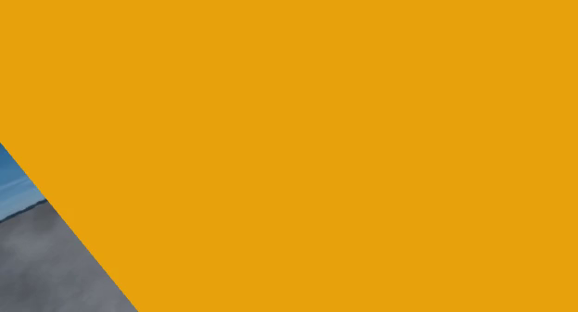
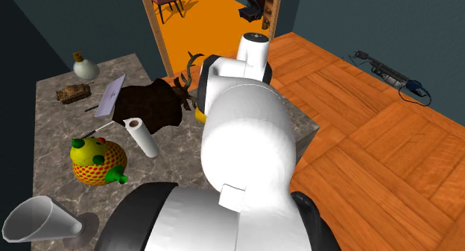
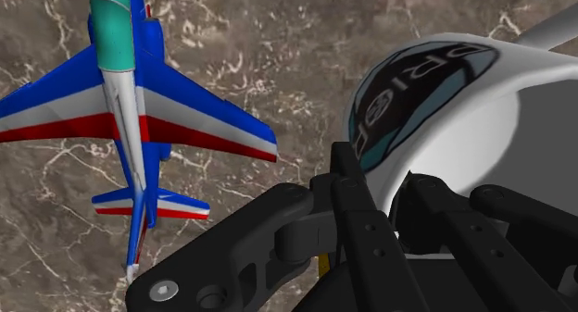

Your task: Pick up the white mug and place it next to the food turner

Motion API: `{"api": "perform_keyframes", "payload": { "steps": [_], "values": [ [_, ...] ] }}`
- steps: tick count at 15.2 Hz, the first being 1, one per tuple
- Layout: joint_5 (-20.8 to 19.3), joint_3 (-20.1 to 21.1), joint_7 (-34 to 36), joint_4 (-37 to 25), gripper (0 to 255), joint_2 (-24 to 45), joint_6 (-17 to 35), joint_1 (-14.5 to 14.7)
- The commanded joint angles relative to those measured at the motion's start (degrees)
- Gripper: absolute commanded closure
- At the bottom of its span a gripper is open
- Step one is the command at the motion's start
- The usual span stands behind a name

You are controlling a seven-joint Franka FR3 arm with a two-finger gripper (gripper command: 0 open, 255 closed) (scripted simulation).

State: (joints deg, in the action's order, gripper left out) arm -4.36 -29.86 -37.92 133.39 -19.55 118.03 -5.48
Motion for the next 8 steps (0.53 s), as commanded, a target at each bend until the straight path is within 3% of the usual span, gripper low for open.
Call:
{"api": "perform_keyframes", "payload": {
  "steps": [1, 5, 8],
  "values": [
    [-0.07, 0.33, 0.33, -1.28, 255, -0.43, -1.7, 0.03],
    [-0.21, 0.8, 0.73, -3.43, 255, -1.18, -4.55, 0.02],
    [-0.09, 4.16, 5.33, -0.71, 255, -3.06, -3.63, 1.14]
  ]
}}
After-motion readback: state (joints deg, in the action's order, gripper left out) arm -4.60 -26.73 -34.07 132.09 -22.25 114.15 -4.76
